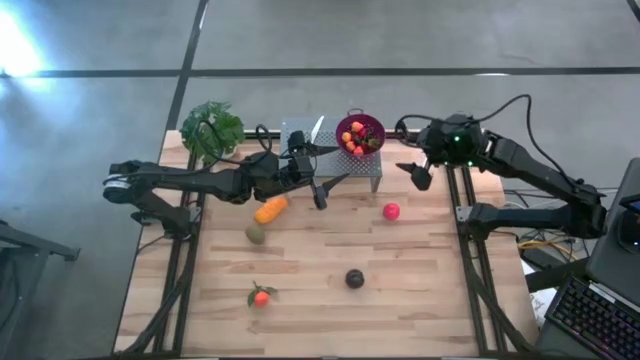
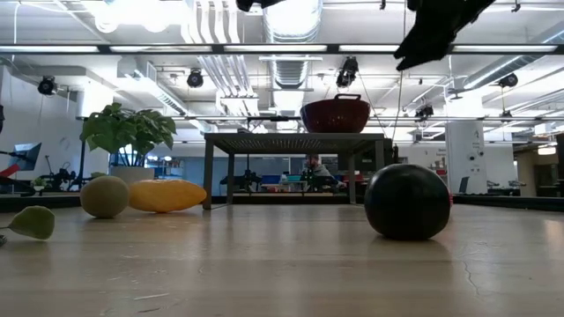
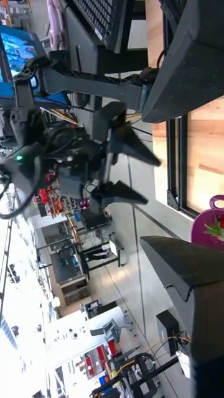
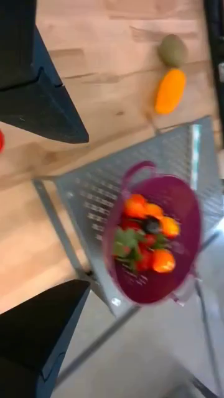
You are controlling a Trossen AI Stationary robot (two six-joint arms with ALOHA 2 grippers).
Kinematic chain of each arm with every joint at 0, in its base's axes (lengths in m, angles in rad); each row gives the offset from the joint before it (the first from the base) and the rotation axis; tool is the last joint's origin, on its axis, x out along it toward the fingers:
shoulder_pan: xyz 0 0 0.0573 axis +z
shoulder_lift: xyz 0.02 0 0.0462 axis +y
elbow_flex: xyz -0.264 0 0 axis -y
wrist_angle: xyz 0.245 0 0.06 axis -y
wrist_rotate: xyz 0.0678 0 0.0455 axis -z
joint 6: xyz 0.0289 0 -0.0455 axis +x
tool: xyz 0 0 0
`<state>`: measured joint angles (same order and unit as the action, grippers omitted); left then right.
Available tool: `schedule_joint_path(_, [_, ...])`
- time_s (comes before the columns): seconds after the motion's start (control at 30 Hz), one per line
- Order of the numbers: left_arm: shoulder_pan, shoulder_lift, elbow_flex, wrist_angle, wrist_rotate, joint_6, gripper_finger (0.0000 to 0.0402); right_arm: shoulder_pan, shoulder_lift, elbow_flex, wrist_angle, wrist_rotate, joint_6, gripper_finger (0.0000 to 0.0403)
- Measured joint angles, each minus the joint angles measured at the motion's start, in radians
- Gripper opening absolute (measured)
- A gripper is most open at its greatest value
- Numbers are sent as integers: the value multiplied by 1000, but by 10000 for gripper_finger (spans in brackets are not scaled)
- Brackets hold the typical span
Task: Pick & Place Fruit
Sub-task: Put the orange into the violet strainer bowl on the shelf
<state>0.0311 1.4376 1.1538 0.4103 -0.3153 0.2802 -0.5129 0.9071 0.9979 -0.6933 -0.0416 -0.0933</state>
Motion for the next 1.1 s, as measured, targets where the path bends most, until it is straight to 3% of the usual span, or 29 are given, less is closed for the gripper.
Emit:
schedule_joint_path(0.77, [0,0,0,-4,-1,6,316,157,-102,-292,43,24,244,373])
schedule_joint_path(1.1, [0,-4,0,-101,-1,13,316,232,-100,-388,90,72,324,373])
